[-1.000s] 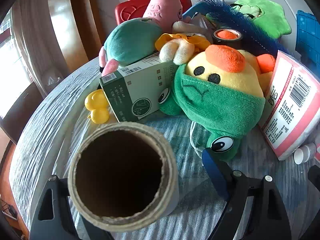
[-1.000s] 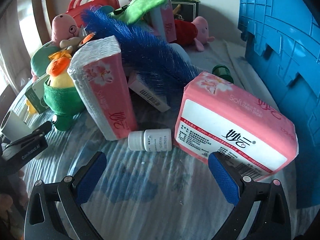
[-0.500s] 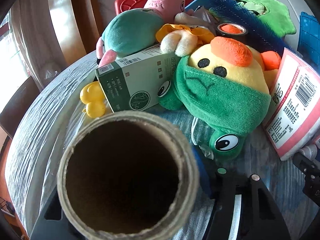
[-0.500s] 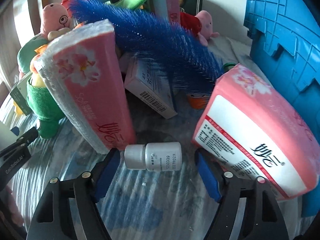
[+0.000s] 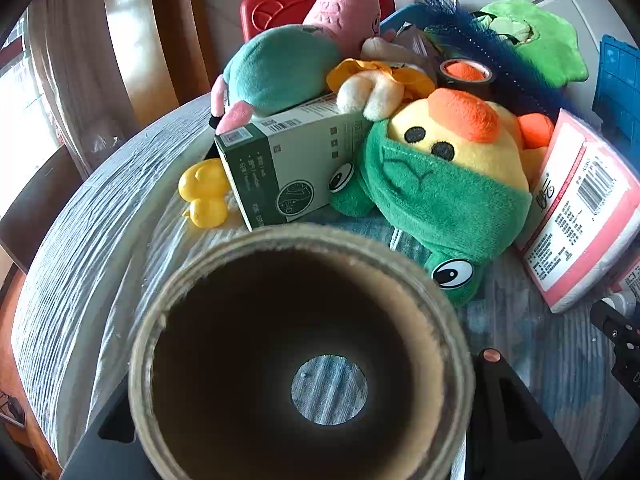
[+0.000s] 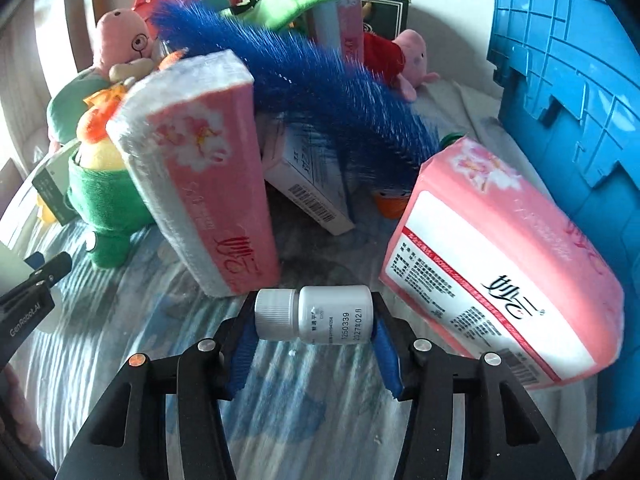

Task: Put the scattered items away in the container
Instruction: 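Grasp the cardboard tube roll with the left tool while the right tool grasps the white pill bottle, then carry the tube roll and pill bottle with both tools over the crate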

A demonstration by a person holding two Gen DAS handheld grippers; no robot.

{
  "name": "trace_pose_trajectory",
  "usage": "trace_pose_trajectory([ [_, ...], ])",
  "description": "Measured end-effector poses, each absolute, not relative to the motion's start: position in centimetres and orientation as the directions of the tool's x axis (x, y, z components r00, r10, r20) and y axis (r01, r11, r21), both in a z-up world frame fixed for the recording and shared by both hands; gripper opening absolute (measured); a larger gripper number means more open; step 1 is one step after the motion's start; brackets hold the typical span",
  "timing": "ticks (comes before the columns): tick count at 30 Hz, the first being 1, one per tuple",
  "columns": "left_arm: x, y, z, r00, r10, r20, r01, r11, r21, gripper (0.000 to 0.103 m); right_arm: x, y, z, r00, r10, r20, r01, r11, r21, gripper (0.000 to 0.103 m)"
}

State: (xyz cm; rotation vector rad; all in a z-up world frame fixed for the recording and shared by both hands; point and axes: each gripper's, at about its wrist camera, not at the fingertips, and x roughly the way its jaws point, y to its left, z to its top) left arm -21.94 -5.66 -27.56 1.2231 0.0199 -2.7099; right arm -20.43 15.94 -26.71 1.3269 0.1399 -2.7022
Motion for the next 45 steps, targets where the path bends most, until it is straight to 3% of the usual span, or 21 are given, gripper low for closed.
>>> trace_pose_trajectory([
  [12, -17.7, -3.4, -18.1, -0.773, -0.099, -0.626, 0.087, -0.995, 0.049, 0.045, -15.3, 13.7, -18.0, -0.717, -0.131, -0.685, 0.198, -0.980, -0.020, 0.051],
  [25, -13.5, 0.6, -5.8, -0.893, 0.024, -0.449, -0.046, -0.998, 0.039, 0.045, -8.1, 16.1, -2.4, -0.890, -0.077, -0.449, 0.129, -0.988, -0.086, 0.051],
  [38, -10.7, 14.9, 4.0, -0.924, 0.232, -0.305, -0.264, -0.962, 0.067, 0.045, -4.3, 31.0, 7.7, -0.944, 0.127, -0.306, -0.107, -0.991, -0.083, 0.051],
  [45, -11.3, 26.8, 8.8, -0.910, 0.295, -0.291, -0.333, -0.939, 0.090, 0.045, -6.5, 42.8, 11.2, -0.928, 0.179, -0.327, -0.161, -0.984, -0.082, 0.051],
])
